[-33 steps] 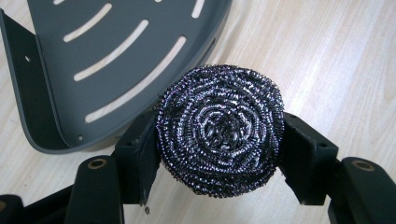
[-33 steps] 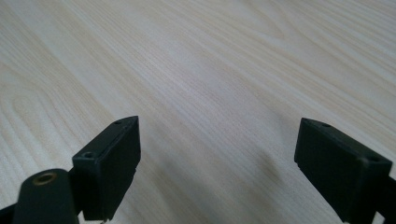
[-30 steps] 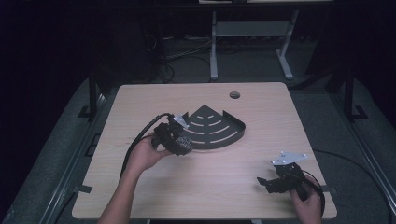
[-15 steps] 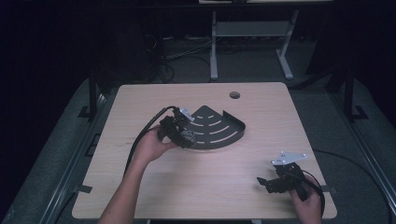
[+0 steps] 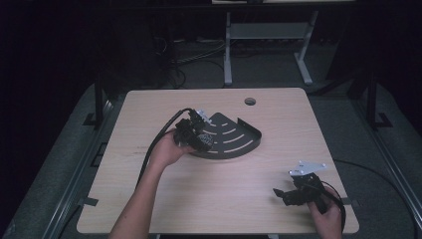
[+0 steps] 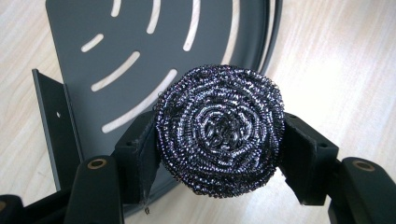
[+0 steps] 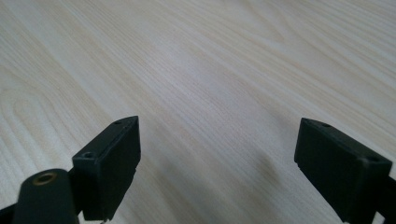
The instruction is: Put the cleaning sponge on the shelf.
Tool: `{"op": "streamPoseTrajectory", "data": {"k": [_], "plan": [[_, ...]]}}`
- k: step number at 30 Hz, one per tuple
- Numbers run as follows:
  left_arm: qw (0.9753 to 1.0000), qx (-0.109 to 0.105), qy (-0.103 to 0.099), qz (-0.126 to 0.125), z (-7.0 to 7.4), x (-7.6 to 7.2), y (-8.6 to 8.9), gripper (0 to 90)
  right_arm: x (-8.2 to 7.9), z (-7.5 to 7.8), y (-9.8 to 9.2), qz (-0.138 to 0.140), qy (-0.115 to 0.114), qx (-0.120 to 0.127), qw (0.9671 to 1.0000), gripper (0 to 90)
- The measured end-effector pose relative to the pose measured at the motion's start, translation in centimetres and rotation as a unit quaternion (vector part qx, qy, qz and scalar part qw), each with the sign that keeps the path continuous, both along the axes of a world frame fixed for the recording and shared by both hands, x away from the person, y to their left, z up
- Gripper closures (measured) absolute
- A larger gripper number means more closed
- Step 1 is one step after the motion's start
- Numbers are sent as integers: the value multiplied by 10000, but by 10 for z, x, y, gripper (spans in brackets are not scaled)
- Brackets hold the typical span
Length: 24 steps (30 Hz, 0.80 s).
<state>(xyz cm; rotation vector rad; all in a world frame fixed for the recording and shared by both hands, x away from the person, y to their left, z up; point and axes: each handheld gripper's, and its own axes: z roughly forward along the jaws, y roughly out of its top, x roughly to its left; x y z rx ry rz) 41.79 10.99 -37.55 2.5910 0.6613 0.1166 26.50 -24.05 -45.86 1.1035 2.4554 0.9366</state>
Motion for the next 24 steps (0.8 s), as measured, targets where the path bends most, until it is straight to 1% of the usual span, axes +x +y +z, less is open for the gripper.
{"op": "streamPoseTrajectory", "data": {"k": [2,5,6,8,12,14,15,17,18,20,21,22,24], "plan": [[10000,42,26,8,-3,3,-1,349,0,0,0,13,14,-13,10000,140],[9999,-12,65,143,-8,8,-4,349,1,0,0,27,5,-4,10000,140],[9999,5,45,152,-8,9,-4,349,1,0,0,26,2,4,10000,140],[9998,-12,92,178,-11,11,-6,349,1,0,-1,27,2,9,10000,140],[9997,-10,93,235,-15,16,-8,348,1,0,0,29,13,1,10000,140],[9997,13,81,245,-17,18,-10,348,0,0,0,17,8,5,10000,140],[9996,14,115,249,-19,19,-11,348,0,0,0,29,2,-1,10000,140],[9996,118,83,233,-21,22,-11,348,1,0,-1,32,8,4,10000,140],[9996,90,73,269,-22,22,-12,348,1,0,-1,35,7,3,10000,140],[9995,9,121,305,-25,25,-13,347,1,0,-1,27,3,9,10000,140],[9995,52,114,292,-25,26,-13,347,1,0,-1,28,6,7,10000,140],[9995,75,151,282,-27,27,-14,347,1,0,-1,28,6,5,10000,140],[9993,46,221,294,-29,29,-15,346,1,0,0,25,13,-2,10000,140]]}}
